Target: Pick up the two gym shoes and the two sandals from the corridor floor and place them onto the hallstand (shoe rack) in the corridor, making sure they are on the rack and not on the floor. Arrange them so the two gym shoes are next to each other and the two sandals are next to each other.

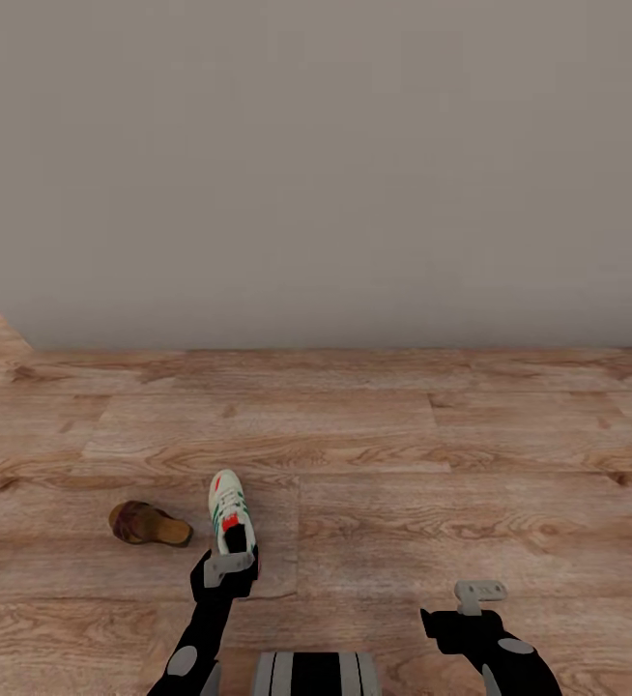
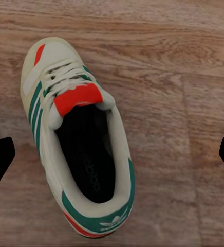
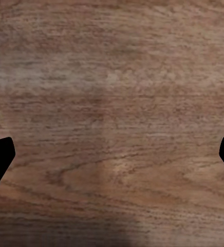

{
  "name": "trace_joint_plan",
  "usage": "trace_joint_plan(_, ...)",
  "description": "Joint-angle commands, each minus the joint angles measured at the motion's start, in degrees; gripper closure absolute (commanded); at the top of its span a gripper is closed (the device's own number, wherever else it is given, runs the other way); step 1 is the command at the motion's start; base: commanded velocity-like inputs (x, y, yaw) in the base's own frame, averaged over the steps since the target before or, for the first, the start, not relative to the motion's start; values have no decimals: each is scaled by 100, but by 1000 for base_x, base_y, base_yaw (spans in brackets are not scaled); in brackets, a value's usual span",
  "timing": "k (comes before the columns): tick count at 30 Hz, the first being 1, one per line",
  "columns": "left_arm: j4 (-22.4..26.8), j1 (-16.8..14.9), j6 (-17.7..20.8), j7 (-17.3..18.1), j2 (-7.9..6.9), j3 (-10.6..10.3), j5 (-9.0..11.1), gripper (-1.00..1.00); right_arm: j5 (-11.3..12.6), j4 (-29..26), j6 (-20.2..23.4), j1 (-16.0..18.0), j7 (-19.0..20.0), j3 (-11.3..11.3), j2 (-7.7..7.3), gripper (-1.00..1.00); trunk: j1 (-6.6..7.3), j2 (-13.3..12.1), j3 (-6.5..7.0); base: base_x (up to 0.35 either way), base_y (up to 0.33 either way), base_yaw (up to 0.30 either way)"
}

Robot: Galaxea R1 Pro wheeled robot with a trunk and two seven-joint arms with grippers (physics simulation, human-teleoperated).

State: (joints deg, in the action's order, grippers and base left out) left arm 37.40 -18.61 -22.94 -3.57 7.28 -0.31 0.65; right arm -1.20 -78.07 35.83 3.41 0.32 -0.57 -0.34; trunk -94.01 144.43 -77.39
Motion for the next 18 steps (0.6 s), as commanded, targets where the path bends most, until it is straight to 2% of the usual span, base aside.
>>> trace_joint_plan(1, -3, -2, -18, -20, 1, -4, 5, -100, -12, -7, 30, 2, 3, 0, -1, -100, 1, 1, -10, 0, 0, 0)
trace_joint_plan(7, -4, -2, -18, -21, 0, -4, 5, -100, -12, -7, 30, 2, 3, -1, -1, -100, 1, 1, -30, 0, 0, 0)
trace_joint_plan(18, -3, -2, -21, -20, 0, -4, 5, -100, -12, -7, 30, 2, 3, 0, -1, -100, -27, 16, -278, 0, 0, 0)
